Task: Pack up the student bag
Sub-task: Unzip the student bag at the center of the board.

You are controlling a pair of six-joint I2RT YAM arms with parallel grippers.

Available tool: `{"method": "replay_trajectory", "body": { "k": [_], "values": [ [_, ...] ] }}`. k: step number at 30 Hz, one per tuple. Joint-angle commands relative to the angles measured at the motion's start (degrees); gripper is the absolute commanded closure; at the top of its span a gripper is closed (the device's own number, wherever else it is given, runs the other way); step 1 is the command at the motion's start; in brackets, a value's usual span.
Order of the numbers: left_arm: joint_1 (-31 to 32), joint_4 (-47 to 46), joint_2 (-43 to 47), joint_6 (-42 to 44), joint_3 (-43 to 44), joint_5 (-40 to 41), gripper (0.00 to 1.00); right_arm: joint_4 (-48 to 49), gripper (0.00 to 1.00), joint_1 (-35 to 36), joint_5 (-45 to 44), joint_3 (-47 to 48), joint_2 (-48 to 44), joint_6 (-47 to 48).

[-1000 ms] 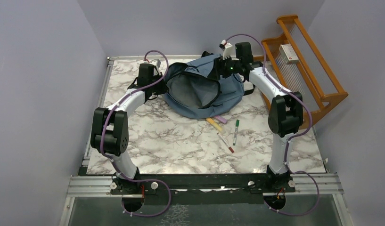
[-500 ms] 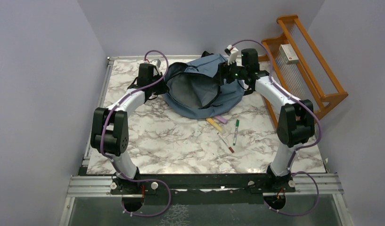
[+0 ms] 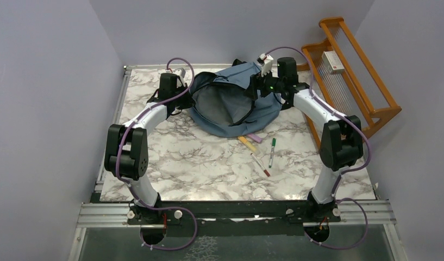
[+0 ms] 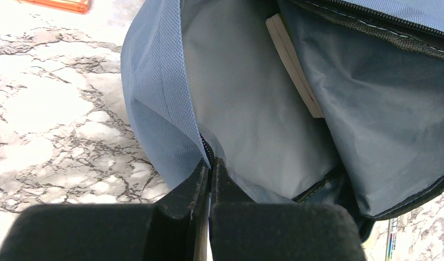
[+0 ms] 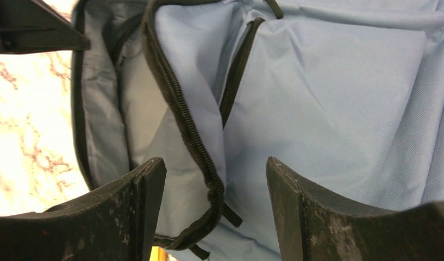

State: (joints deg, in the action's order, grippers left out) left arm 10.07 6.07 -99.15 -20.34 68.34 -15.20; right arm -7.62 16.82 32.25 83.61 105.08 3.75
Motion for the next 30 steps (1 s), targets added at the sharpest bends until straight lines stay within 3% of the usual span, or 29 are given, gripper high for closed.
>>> {"method": "replay_trajectory", "body": {
  "k": [1,5,8,17,19,22,30],
  "values": [
    [-0.40,-1.71,1.55,-0.14,-0.28,-1.59,1.00,-1.94,0.27,0.58,-3.56,2.70,2.69,2.11],
    [-0.40,-1.71,1.60,-0.26,-0.07,-2.49,1.00,-1.38,0.32,0.72,-1.33,3.86,4.23,1.44],
    [-0.40,-1.30,1.68,-0.51,0.34,-3.99,1.00,-0.73,0.41,0.89,1.95,4.39,5.00,0.27],
    [-0.22,5.35,2.56,-0.99,2.57,-4.14,1.00,1.30,0.88,1.31,5.50,4.28,3.47,-1.97],
    [-0.22,6.90,3.21,-0.64,3.17,-4.05,1.00,1.28,0.94,1.29,5.17,4.99,2.77,-2.09],
    [-0.18,9.33,4.31,-0.24,4.11,-4.38,1.00,-0.62,0.99,1.31,4.30,8.70,2.33,-2.65],
    [0.04,12.76,8.74,-1.97,3.61,-5.65,1.00,-14.19,1.00,3.15,0.45,26.66,6.63,-1.20]
  ]
}}
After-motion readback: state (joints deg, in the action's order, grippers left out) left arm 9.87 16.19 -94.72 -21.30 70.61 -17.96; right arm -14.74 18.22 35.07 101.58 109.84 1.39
